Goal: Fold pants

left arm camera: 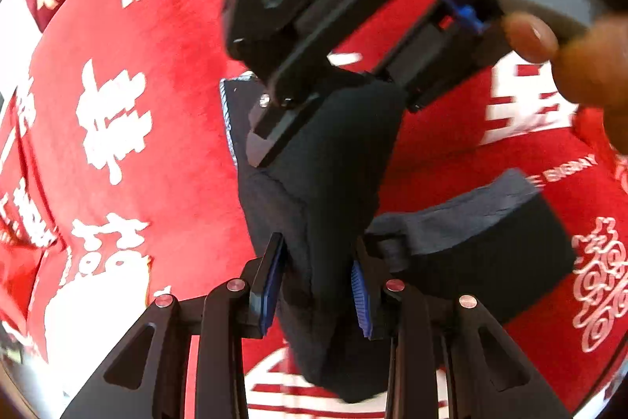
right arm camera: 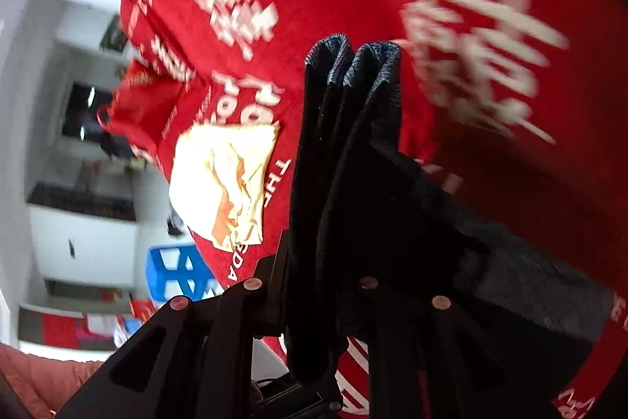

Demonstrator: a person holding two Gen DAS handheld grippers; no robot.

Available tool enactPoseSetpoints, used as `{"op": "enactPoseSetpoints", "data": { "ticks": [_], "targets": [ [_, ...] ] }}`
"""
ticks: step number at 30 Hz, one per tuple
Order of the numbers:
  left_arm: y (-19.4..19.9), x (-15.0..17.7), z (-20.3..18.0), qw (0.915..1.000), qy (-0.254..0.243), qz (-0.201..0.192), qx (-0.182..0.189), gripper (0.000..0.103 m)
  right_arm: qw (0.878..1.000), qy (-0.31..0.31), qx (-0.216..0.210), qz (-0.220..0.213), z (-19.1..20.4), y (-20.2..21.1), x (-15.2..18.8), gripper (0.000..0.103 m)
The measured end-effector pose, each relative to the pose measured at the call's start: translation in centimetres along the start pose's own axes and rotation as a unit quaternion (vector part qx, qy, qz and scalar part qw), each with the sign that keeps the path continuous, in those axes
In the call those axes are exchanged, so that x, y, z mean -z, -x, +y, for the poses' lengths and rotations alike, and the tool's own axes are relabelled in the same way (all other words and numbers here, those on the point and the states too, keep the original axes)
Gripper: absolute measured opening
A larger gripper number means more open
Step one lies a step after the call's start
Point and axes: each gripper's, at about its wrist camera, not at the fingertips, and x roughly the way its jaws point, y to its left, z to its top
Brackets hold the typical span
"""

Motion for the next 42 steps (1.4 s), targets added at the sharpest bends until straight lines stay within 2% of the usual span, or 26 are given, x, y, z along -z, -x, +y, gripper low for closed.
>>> {"op": "enactPoseSetpoints", "data": {
  "ticks": [7, 11, 16, 21, 28, 30, 32, 34, 39, 42],
  "targets": [
    [1.5, -1.5, -8.3, 0.9977, -0.053, 0.001, 0.042, 0.033, 0.996, -0.062, -0.009, -0.062, -6.9, 7.3, 6.2, 0.017],
    [1.5, -1.3, -12.9, 0.9945, -0.088, 0.006, 0.056, 0.033, 0.991, -0.098, -0.021, -0.085, -10.8, 10.0, 9.4, 0.017],
    [0.8, -0.3, -18.5, 0.9894, -0.129, 0.019, 0.064, 0.033, 0.984, -0.138, -0.039, -0.106, -15.6, 11.3, 13.5, 0.017],
    [-2.0, 2.4, -20.3, 0.984, -0.155, 0.06, 0.065, 0.033, 0.98, -0.172, -0.033, -0.094, -20.2, 10.3, 16.8, 0.018],
    [-3.6, 4.1, -21.6, 0.9782, -0.182, 0.08, 0.059, 0.034, 0.972, -0.214, -0.042, -0.091, -23.8, 7.2, 18.9, 0.02],
    [-3.8, 4.2, -21.8, 0.976, -0.192, 0.085, 0.06, 0.042, 0.97, -0.222, -0.034, -0.09, -24.2, 6.8, 19.3, 0.021],
    [-3.5, 4.1, -21.6, 0.9749, -0.189, 0.091, 0.075, 0.059, 0.968, -0.23, -0.034, -0.093, -24.3, 6.9, 19.6, 0.021],
    [-3.1, 3.9, -21.0, 0.9764, -0.178, 0.094, 0.079, 0.066, 0.969, -0.228, -0.023, -0.093, -24.1, 7.2, 19.8, 0.022],
    [-2.7, 3.6, -18.8, 0.9754, -0.153, 0.127, 0.095, 0.066, 0.972, -0.217, 0.024, -0.081, -22.7, 6.9, 19.2, 0.026],
    [-2.2, 3.1, -16.6, 0.9776, -0.136, 0.129, 0.096, 0.066, 0.972, -0.211, 0.068, -0.076, -21.5, 6.9, 18.8, 0.033]
  ]
}}
